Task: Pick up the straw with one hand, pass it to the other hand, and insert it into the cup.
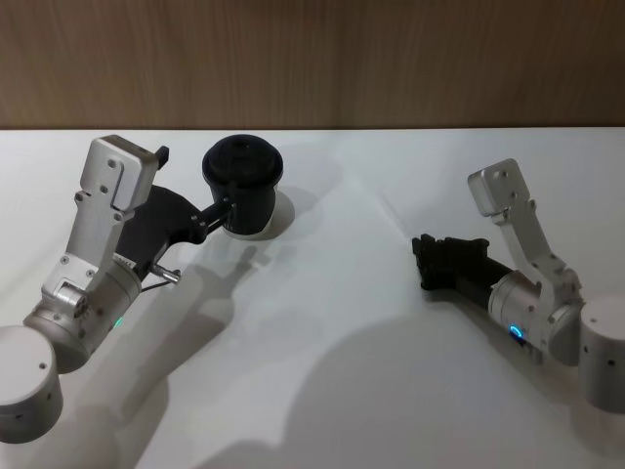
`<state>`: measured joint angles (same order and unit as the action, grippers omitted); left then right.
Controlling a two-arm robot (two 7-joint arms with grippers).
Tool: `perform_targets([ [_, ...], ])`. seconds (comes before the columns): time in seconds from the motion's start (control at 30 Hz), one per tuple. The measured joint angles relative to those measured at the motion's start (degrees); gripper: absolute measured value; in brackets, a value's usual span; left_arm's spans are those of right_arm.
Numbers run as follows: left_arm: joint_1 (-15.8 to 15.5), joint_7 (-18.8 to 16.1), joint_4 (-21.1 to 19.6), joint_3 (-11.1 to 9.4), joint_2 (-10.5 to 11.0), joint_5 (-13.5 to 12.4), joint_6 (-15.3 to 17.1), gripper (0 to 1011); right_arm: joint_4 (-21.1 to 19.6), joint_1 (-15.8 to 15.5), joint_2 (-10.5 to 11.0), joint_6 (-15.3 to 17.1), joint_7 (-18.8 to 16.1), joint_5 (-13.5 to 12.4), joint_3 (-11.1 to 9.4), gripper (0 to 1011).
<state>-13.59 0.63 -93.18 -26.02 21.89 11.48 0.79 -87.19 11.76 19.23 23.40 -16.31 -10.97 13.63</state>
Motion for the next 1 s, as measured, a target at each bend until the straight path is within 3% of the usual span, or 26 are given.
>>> perform_targets([
  [0.2,0.0,0.0,0.0,0.0,0.0,0.0,0.0,1000,0.02,-0.08,-0.15,0.23,0.0,0.1,0.08,23],
  [0.57,0.0,0.0,0.0,0.0,0.0,0.0,0.0,1000,-0.4,-0.53,-0.61,-0.6,0.09,-0.1,-0.33,10],
  [1.0,0.0,0.0,0.01,0.0,0.0,0.0,0.0,1000,-4.7,-1.42,-0.81,-6.01,-0.29,-2.27,-2.15,9],
])
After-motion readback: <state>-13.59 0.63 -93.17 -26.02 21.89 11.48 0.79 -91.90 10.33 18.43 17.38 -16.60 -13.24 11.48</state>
